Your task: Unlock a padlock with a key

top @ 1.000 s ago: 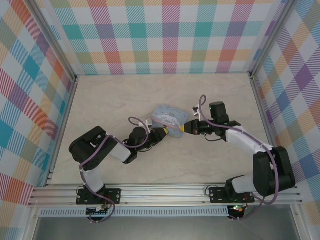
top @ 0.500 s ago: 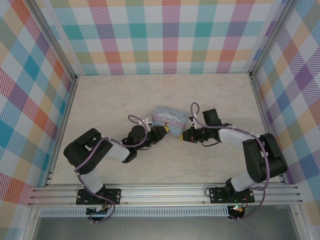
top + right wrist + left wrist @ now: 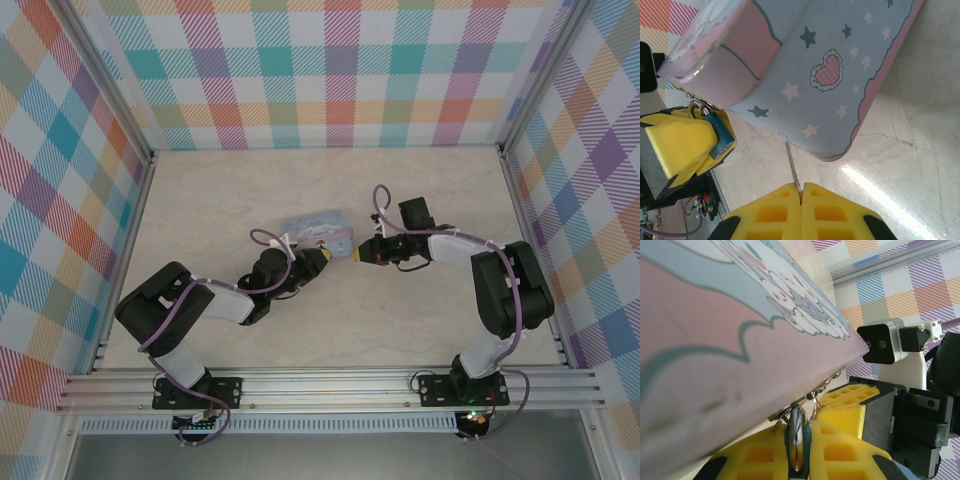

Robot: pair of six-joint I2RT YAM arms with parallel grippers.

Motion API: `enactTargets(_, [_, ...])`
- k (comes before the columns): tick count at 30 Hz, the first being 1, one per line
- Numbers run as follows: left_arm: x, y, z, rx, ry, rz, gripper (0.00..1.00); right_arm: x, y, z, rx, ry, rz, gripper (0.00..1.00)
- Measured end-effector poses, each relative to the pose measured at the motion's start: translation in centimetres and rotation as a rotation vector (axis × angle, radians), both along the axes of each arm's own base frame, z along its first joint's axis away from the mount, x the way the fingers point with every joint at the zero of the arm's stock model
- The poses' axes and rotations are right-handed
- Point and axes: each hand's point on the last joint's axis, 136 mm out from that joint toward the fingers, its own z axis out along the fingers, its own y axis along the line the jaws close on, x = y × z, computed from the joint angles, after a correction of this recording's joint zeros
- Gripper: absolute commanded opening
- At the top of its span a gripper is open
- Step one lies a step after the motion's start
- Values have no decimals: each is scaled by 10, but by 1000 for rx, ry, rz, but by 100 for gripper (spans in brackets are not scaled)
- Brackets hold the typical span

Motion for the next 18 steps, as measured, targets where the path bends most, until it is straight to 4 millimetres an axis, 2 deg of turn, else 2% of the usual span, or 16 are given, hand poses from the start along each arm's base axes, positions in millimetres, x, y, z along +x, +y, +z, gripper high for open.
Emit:
enactTargets(2, [-1,-1,0,-1,0,-4,0,-5,-2,0,9,-9,7,3])
enactTargets(10, [-2,-7,6,-16,-4,-18,0,-47,-1,8,100,24,57,4])
enactTargets(18, [-3,-9,7,-19,-6,-25,0,-60,21,22,165,30,118,3])
